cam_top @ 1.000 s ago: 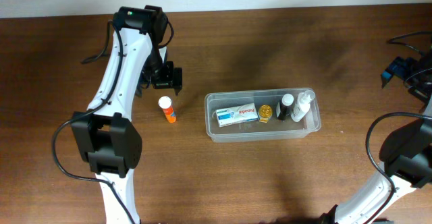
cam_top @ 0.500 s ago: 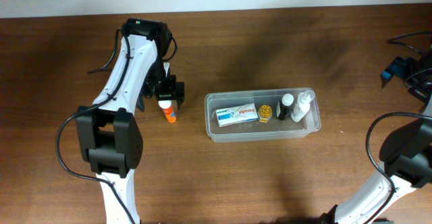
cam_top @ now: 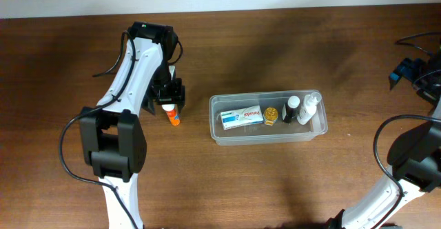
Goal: Pack container
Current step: 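Lower left gripper onto the orange tube and grasp it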
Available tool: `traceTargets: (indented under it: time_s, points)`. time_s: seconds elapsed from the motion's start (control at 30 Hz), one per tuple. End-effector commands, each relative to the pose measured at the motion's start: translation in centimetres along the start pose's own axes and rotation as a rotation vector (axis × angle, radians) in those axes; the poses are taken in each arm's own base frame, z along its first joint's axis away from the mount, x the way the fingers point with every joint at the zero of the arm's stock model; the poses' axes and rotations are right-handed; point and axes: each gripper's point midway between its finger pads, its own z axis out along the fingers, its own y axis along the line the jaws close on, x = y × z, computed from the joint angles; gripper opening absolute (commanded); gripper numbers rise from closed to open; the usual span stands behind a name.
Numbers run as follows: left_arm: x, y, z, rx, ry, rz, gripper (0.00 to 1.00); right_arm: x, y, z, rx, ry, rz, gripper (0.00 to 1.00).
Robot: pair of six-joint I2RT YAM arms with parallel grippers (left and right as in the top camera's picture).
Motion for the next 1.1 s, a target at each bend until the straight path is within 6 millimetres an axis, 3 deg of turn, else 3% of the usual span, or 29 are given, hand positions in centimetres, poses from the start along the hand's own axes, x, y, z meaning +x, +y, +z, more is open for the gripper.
traceTargets:
  time_s: [0.0, 0.03, 0.13, 0.53, 0.87, 1.07]
  points:
    - [0.2, -0.2, 0.3, 0.006, 0.017, -0.004, 0.60, 0.2, 0.1, -0.8, -0.009, -0.021, 0.011, 0.98]
    - [0.1, -0.2, 0.3, 0.007, 0.013, -0.003, 0.51, 0.2, 0.1, -0.8, -0.009, -0.021, 0.011, 0.98]
    - [0.1, -0.2, 0.3, 0.007, 0.011, -0.003, 0.42, 0.2, 0.0, -0.8, -0.009, -0.021, 0.011, 0.98]
    - [0.1, -0.2, 0.3, 0.008, 0.012, -0.003, 0.28, 0.2, 0.1, -0.8, -0.009, -0.021, 0.010, 0.98]
    - [-0.2, -0.3, -0.3, 0.012, -0.007, -0.002, 0.25, 0.2, 0.0, -0.8, -0.009, -0.021, 0.011, 0.98]
    - [-1.1, -1.0, -3.9, 0.050, -0.101, 0.022, 0.25, 0.2, 0.1, -0.8, -0.009, -0.021, 0.011, 0.98]
